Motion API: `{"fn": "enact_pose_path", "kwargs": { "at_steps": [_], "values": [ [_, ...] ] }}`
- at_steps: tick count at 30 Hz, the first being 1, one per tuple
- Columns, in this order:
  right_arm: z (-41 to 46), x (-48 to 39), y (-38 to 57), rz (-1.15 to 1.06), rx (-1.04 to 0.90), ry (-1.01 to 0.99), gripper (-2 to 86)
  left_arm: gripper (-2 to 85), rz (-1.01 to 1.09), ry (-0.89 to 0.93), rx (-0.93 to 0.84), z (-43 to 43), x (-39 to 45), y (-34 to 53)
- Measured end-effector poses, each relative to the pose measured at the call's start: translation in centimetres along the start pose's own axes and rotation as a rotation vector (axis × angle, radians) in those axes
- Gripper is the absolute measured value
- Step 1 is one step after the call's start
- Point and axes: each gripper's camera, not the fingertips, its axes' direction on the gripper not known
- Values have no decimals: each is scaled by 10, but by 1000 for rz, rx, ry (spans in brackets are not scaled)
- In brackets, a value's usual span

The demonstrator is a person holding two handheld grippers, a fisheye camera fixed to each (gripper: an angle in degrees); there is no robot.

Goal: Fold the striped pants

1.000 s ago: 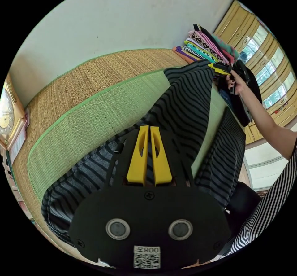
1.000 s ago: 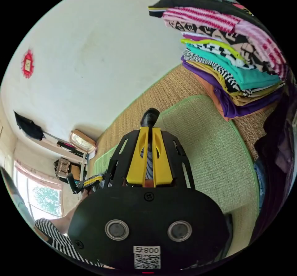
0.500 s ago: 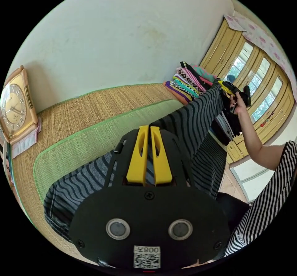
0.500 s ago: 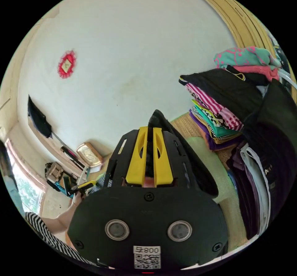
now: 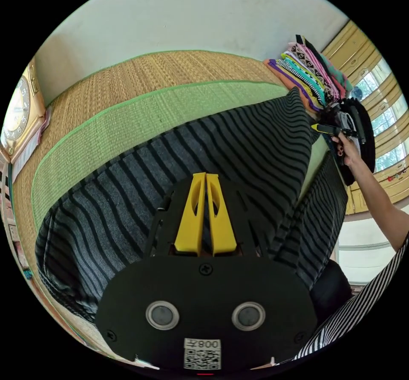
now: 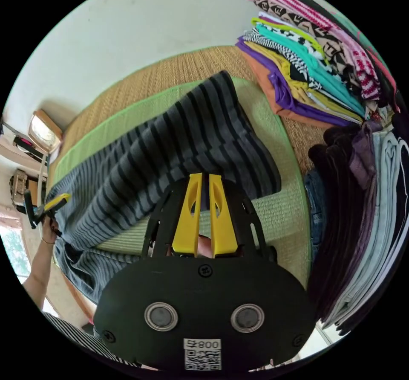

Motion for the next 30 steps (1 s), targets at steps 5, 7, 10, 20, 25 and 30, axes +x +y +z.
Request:
{"fn": "enact_pose_path", "kwargs": {
  "at_steps": [5, 7, 10, 20, 25, 30],
  "values": [
    [-6, 4, 14, -17, 24, -18, 4, 8, -89, 57, 10, 5, -29, 0],
    [-27, 3, 13, -20, 136, 49, 14, 19, -37, 154, 84, -7, -24, 2],
    [-35, 3, -11, -28, 162, 96, 65, 51, 75, 325, 116, -12, -1, 3],
    [-3, 7, -75, -2, -61, 45, 81, 71, 304, 224, -95, 25, 61, 3],
    [-27, -7, -83, -82, -36, 59, 33, 23, 258, 248, -60, 13, 46, 5],
    [-101, -15, -93, -129, 154, -105, 16, 15, 189, 285, 66, -22, 27, 12]
  ]
}}
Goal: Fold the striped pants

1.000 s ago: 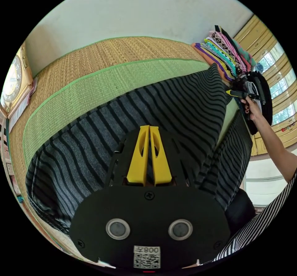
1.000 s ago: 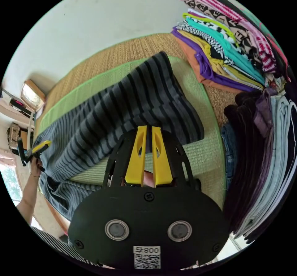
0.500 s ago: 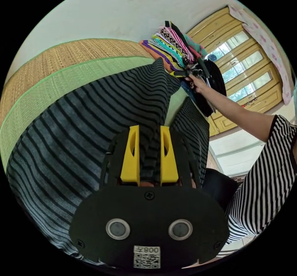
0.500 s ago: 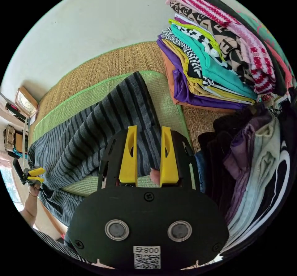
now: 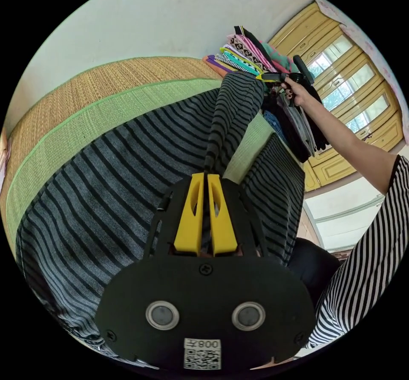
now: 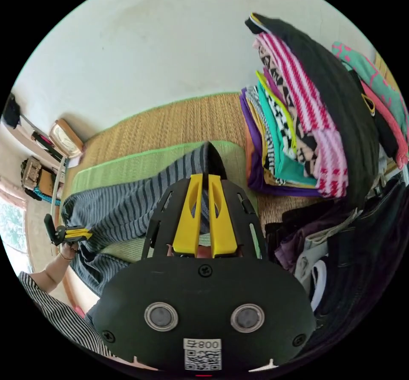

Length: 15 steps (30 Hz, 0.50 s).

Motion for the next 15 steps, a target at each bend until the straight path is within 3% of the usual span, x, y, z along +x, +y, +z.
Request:
{"fn": "enact_pose_path", "kwargs": {
  "at_steps": [6, 8, 15],
  "values": [
    [-98, -16, 5, -123, 205, -150, 10, 17, 67, 13, 163, -60, 13, 14],
    [-95, -11, 21, -105, 166, -122, 8, 20, 83, 37, 148, -61, 16, 21],
    [8, 42, 82, 208, -169, 22, 1, 54, 85, 108, -182, 4, 19, 36]
  ]
}}
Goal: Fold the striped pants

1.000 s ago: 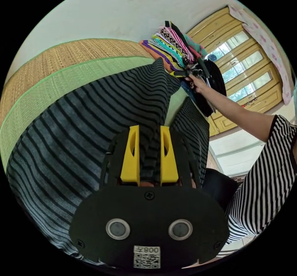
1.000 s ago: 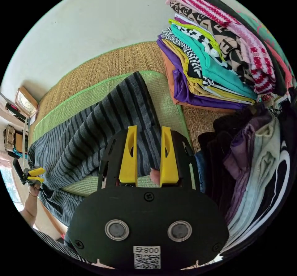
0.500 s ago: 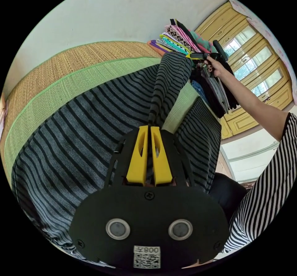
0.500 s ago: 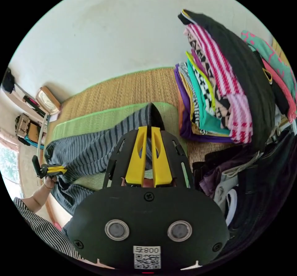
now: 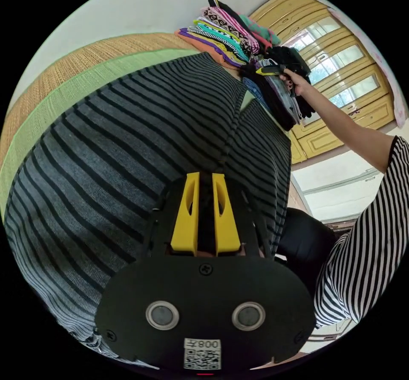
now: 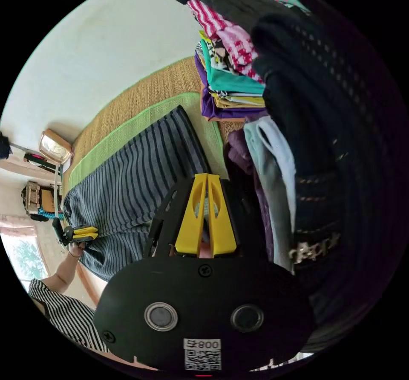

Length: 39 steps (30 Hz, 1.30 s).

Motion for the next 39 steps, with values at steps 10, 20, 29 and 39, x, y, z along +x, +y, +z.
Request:
{"fn": "enact_pose_path", "kwargs": {
  "at_steps": [10, 20, 29, 39],
  "values": [
    [83, -148, -5, -393, -37, 5, 0, 44, -235, -113, 252, -94, -30, 47],
    [150, -212, -16, -474, -60, 315, 1, 3, -455, -150, 241, -111, -68, 79],
    [153, -293, 23, -664, 64, 71, 1, 1, -784, -619, 399, -218, -87, 171],
    [210, -325, 8, -642, -12, 64, 1, 1, -784, -590, 328, -257, -122, 169]
  ]
}}
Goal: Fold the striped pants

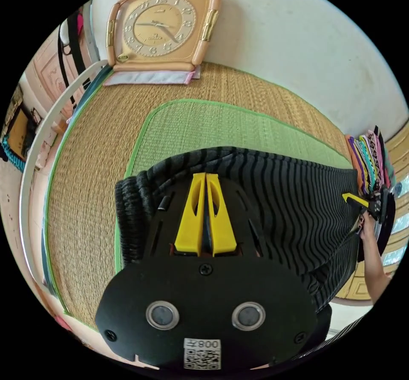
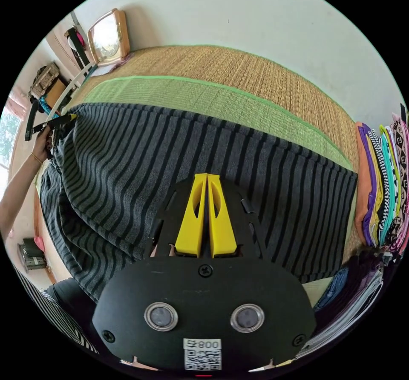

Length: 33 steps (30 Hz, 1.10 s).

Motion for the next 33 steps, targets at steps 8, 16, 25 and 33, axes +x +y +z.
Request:
{"fn": "enact_pose_path", "kwargs": {
  "at_steps": [8, 16, 25, 33],
  "values": [
    [38, 10, -27, 58, -51, 20, 1, 0, -54, -9, -86, 5, -29, -13],
    [26, 112, 3, 306, 27, 162, 1, 1, 11, -18, -50, -7, -30, -7],
    [36, 158, 25, 432, 49, 26, 0, 1, -20, 57, -61, -31, -27, 5],
    [47, 77, 95, 196, -23, 5, 0, 0, 28, 250, -54, -54, -17, 101]
  ]
}}
